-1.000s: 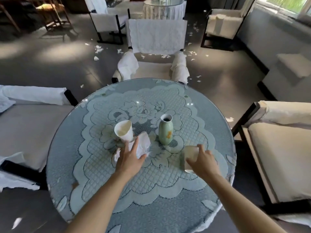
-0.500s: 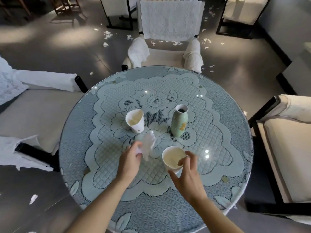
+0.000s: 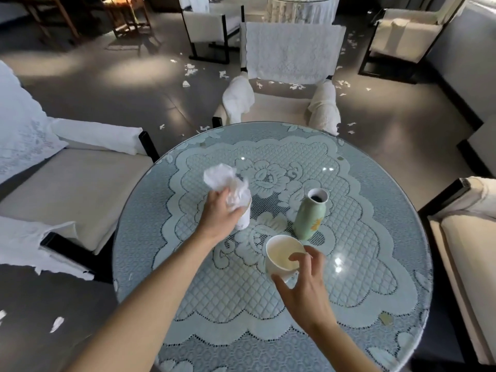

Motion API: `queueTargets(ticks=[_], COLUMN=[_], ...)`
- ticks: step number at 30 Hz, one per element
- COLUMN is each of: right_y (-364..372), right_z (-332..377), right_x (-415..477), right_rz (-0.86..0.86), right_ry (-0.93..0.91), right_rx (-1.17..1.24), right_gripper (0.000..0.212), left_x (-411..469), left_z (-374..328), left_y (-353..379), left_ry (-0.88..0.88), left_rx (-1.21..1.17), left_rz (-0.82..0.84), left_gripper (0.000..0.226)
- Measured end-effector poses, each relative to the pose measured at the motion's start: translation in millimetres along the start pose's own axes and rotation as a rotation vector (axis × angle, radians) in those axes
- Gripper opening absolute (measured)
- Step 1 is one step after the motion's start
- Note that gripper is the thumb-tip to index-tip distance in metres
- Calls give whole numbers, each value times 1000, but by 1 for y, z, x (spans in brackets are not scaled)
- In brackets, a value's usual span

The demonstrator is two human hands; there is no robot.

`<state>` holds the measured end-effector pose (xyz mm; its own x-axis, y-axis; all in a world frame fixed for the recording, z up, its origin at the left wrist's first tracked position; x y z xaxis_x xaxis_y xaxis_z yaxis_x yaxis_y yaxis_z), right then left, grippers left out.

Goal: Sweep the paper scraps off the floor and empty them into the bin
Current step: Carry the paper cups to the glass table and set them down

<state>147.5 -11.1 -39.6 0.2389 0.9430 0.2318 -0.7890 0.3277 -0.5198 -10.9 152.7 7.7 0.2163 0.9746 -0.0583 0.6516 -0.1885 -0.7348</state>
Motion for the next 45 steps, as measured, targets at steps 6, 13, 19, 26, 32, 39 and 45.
queueTargets(ticks=[6, 13, 19, 26, 32, 39, 45], right_y=[4, 7, 10, 8, 17, 59, 111], right_z=[3, 17, 23, 30, 53, 135, 211], right_x=[15, 26, 29, 25, 26, 33, 40], right_rz=[-21, -75, -117, -132, -36, 183, 307], right_ry=[-8, -16, -20, -18, 66, -42, -121], right_rx=[11, -1, -4, 11, 14, 188, 316], right_gripper=[52, 53, 59, 77, 101, 78, 82], left_x=[9, 12, 13, 12, -21, -108, -167], left_z=[23, 30, 16, 26, 39, 83, 126], left_y=[28, 31, 23, 33, -18, -120, -204], left_ry=[126, 61, 178, 90, -10, -180, -362], left_rx=[549, 833, 535, 313, 248, 218, 250], left_rz=[-16, -97, -276, 135, -41, -201, -310], left_gripper=[58, 89, 71, 111, 66, 63, 71])
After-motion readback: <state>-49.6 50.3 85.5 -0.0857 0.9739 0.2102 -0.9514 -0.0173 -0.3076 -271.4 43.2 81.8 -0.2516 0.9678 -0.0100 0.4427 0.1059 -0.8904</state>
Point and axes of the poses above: each hand's wrist, its own x-axis towards the middle knuckle, its own y-axis out of the palm, z = x × y, the point moved 5 cm from there along x, towards the middle knuckle, and after that the axes turned 8 degrees about x, right-handed, at the moved point
